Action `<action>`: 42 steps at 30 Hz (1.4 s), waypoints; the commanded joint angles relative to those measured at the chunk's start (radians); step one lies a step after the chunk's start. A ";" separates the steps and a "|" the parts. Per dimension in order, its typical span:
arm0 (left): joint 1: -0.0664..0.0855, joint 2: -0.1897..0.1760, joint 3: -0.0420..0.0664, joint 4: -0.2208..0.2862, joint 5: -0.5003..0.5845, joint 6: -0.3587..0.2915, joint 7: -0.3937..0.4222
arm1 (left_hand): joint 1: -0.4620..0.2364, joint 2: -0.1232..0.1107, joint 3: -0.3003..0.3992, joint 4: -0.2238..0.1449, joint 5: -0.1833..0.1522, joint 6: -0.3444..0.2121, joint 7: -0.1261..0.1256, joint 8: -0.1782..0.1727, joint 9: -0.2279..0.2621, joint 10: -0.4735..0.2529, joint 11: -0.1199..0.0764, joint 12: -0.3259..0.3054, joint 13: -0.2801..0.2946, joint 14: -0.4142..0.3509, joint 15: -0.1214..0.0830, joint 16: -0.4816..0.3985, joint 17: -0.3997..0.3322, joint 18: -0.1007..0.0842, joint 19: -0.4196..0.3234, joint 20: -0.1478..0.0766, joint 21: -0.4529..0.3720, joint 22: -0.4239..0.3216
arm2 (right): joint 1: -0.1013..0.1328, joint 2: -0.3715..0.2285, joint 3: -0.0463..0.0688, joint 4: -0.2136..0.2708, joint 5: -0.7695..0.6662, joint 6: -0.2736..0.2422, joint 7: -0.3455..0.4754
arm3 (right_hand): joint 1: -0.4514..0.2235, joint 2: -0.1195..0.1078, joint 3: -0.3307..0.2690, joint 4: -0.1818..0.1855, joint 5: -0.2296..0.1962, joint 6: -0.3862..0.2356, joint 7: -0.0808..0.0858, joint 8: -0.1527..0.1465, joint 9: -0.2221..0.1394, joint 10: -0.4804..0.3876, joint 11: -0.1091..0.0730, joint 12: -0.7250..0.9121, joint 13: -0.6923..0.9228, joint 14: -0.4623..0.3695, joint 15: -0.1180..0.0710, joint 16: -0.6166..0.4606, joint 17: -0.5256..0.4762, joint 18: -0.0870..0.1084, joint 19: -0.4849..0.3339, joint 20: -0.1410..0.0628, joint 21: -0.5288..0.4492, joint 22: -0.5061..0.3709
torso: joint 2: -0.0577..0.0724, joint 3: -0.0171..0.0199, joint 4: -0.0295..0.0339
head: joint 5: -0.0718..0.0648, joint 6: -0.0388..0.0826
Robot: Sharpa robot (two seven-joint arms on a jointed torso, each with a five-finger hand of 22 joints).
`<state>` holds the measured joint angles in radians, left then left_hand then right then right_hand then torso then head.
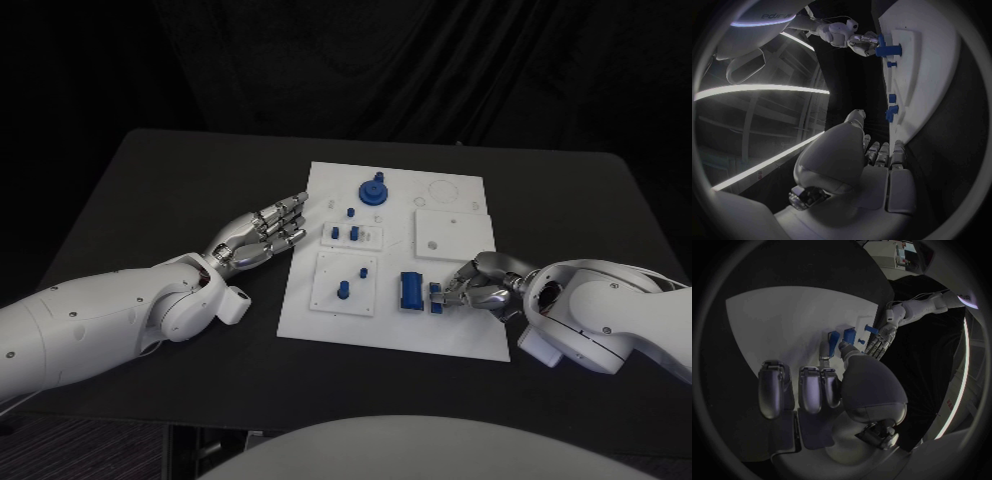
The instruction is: Assemble the parts on the task board
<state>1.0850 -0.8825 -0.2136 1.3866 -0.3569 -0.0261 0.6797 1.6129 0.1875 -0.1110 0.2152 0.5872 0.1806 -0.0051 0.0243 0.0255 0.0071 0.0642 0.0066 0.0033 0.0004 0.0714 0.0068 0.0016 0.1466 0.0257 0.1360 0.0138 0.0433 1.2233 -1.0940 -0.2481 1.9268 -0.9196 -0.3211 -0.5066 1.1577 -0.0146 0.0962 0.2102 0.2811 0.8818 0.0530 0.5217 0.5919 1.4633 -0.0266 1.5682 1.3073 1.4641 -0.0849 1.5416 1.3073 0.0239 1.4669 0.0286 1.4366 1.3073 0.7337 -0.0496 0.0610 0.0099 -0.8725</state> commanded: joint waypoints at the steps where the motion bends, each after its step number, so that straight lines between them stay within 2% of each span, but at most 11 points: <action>1: -0.002 0.002 0.000 0.001 -0.002 0.012 0.071 | -0.005 0.007 0.006 0.001 -0.001 -0.001 0.006 0.003 0.001 0.001 0.006 -0.004 -0.001 0.000 0.007 -0.007 -0.002 -0.011 0.001 0.008 0.004 0.001 | 0.001 0.001 0.000 -0.001 -0.015 0.018 -0.017 | -0.029 -0.001 -0.012 0.017 0.001 -0.004 0.001 -0.003 0.001 0.107 0.008 0.003 0.263 0.089 0.005 -0.001 0.172 0.014 0.031 0.003 -0.007 0.213 | 0.000 -0.0001 0.0003 | 0.001 0.000; 11: -0.003 0.001 0.000 0.000 -0.002 0.013 0.071 | -0.005 0.007 0.006 0.001 -0.001 -0.001 0.006 0.003 0.001 0.001 0.006 -0.004 -0.001 0.000 0.007 -0.007 -0.002 -0.011 0.001 0.008 0.004 0.001 | 0.001 -0.002 0.000 -0.002 -0.022 0.010 -0.005 | -0.095 -0.011 -0.045 0.076 0.002 -0.010 0.001 0.008 0.009 0.107 0.009 0.003 0.263 0.088 0.007 -0.002 0.168 0.015 0.028 0.005 -0.013 0.212 | 0.000 -0.0002 0.0002 | 0.003 0.000; 16: -0.003 0.001 0.000 0.000 -0.002 0.013 0.071 | -0.005 0.007 0.006 0.001 -0.001 -0.001 0.006 0.003 0.001 0.001 0.006 -0.004 -0.001 0.000 0.007 -0.007 -0.002 -0.011 0.001 0.008 0.004 0.001 | 0.001 -0.013 0.000 0.002 -0.059 0.002 0.016 | -0.109 -0.010 -0.050 0.080 0.002 -0.010 0.001 0.010 0.010 0.107 0.009 0.003 0.263 0.088 0.007 -0.002 0.170 0.015 0.029 0.005 -0.012 0.212 | 0.000 -0.0002 0.0008 | 0.004 0.000; 20: -0.004 0.000 0.000 0.000 -0.002 0.012 0.071 | -0.005 0.007 0.006 0.001 -0.001 -0.001 0.006 0.003 0.001 0.001 0.006 -0.004 -0.001 0.000 0.007 -0.007 -0.002 -0.011 0.001 0.008 0.004 0.001 | 0.001 -0.029 0.000 0.011 -0.107 0.012 0.031 | -0.072 -0.023 -0.045 0.059 0.003 -0.016 -0.001 0.023 0.023 0.107 0.007 0.003 0.263 0.089 0.005 0.000 0.173 0.014 0.030 0.004 -0.009 0.213 | 0.000 0.0002 0.0011 | 0.005 0.000; 23: -0.004 -0.001 0.000 0.000 -0.002 0.012 0.071 | -0.005 0.007 0.006 0.001 -0.001 -0.001 0.006 0.003 0.001 0.001 0.006 -0.004 -0.001 0.000 0.007 -0.007 -0.002 -0.011 0.001 0.008 0.004 0.001 | 0.000 -0.040 0.000 0.018 -0.136 0.033 0.042 | -0.033 -0.034 -0.044 0.045 0.002 -0.044 -0.005 0.102 0.090 0.107 0.003 0.003 0.263 0.089 0.002 0.000 0.175 0.014 0.031 0.002 -0.009 0.213 | 0.000 0.0000 0.0006 | 0.005 0.000; 24: -0.004 -0.001 0.000 0.000 -0.002 0.012 0.071 | -0.005 0.007 0.006 0.001 -0.001 -0.001 0.006 0.003 0.001 0.001 0.006 -0.004 -0.001 0.000 0.007 -0.007 -0.002 -0.011 0.001 0.008 0.004 0.001 | 0.000 -0.043 0.000 0.020 -0.146 0.042 0.046 | -0.023 -0.037 -0.045 0.043 0.002 -0.052 -0.010 0.143 0.124 0.107 -0.001 0.003 0.263 0.089 -0.001 0.001 0.176 0.014 0.031 -0.001 -0.008 0.214 | 0.000 0.0002 0.0002 | 0.005 0.000; 26: -0.005 -0.001 0.000 0.001 -0.002 0.012 0.071 | -0.005 0.007 0.007 0.000 -0.001 -0.002 0.007 0.002 0.001 0.001 0.006 -0.004 -0.001 0.000 0.007 -0.007 -0.002 -0.010 0.001 0.009 0.004 0.001 | -0.002 -0.049 -0.001 0.025 -0.166 0.056 0.050 | -0.009 -0.042 -0.051 0.050 0.002 -0.091 -0.023 0.260 0.233 0.107 -0.016 0.003 0.263 0.090 -0.011 0.002 0.179 0.014 0.032 -0.011 -0.007 0.214 | 0.000 0.0003 -0.0003 | 0.004 0.000; 28: -0.005 -0.001 0.000 0.001 -0.002 0.012 0.071 | -0.005 0.007 0.007 0.000 -0.001 -0.002 0.007 0.002 0.001 0.001 0.006 -0.004 -0.001 0.000 0.007 -0.007 -0.002 -0.010 0.001 0.009 0.004 0.001 | -0.005 -0.053 -0.001 0.028 -0.182 0.065 0.057 | -0.002 -0.046 -0.053 0.057 0.003 -0.110 -0.033 0.314 0.286 0.107 -0.020 0.003 0.263 0.090 -0.016 0.002 0.180 0.013 0.033 -0.016 -0.005 0.215 | 0.000 0.0004 -0.0009 | 0.004 0.000; 30: -0.006 -0.001 0.000 0.001 -0.002 0.012 0.071 | -0.005 0.007 0.007 0.000 -0.001 -0.002 0.007 0.002 0.001 0.001 0.006 -0.004 -0.001 0.000 0.007 -0.007 -0.002 -0.010 0.001 0.009 0.004 0.001 | -0.008 -0.055 -0.001 0.030 -0.196 0.069 0.064 | 0.008 -0.046 -0.051 0.056 0.003 -0.121 -0.038 0.352 0.325 0.107 -0.024 0.003 0.263 0.090 -0.021 0.001 0.179 0.013 0.034 -0.019 -0.004 0.215 | -0.001 0.0005 -0.0008 | 0.005 0.000; 34: -0.007 -0.002 0.000 0.001 -0.002 0.012 0.071 | -0.005 0.007 0.007 0.000 -0.001 -0.002 0.007 0.002 0.001 0.001 0.006 -0.004 -0.001 0.000 0.007 -0.007 -0.002 -0.010 0.001 0.009 0.004 0.001 | -0.015 -0.057 -0.001 0.030 -0.215 0.071 0.081 | 0.008 -0.048 -0.054 0.057 0.002 -0.132 -0.041 0.379 0.357 0.107 -0.028 0.003 0.263 0.090 -0.024 0.001 0.179 0.013 0.033 -0.022 -0.005 0.215 | 0.000 0.0005 -0.0005 | 0.005 0.000; 42: -0.008 -0.003 0.000 0.002 -0.002 0.012 0.070 | -0.005 0.007 0.007 0.000 -0.001 -0.002 0.007 0.002 0.001 0.001 0.006 -0.004 -0.001 0.000 0.007 -0.007 -0.002 -0.010 0.001 0.009 0.004 0.001 | -0.020 -0.056 -0.001 0.031 -0.237 0.071 0.099 | -0.003 -0.053 -0.060 0.066 0.002 -0.145 -0.041 0.387 0.372 0.107 -0.028 0.003 0.263 0.089 -0.024 0.001 0.178 0.013 0.032 -0.023 -0.007 0.215 | -0.001 0.0004 -0.0016 | 0.008 0.000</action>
<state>1.0790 -0.8859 -0.2133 1.3864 -0.3569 -0.0245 0.6807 1.6129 0.1875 -0.1111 0.2152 0.5872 0.1806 -0.0051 0.0243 0.0253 0.0071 0.0642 0.0067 0.0037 0.0004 0.0714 0.0068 0.0012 0.1466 0.0257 0.1358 0.0137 0.0432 1.2066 -1.1491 -0.2490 1.9546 -1.1205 -0.2637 -0.4317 1.1604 -0.0605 0.0388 0.2727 0.2811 0.7443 0.0119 0.9044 0.9640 1.4683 -0.0469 1.5682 1.3081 1.4671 -0.1001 1.5416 1.3073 0.0239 1.4653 0.0124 1.4270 1.3076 0.7328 -0.0491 0.0598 0.0174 -0.8725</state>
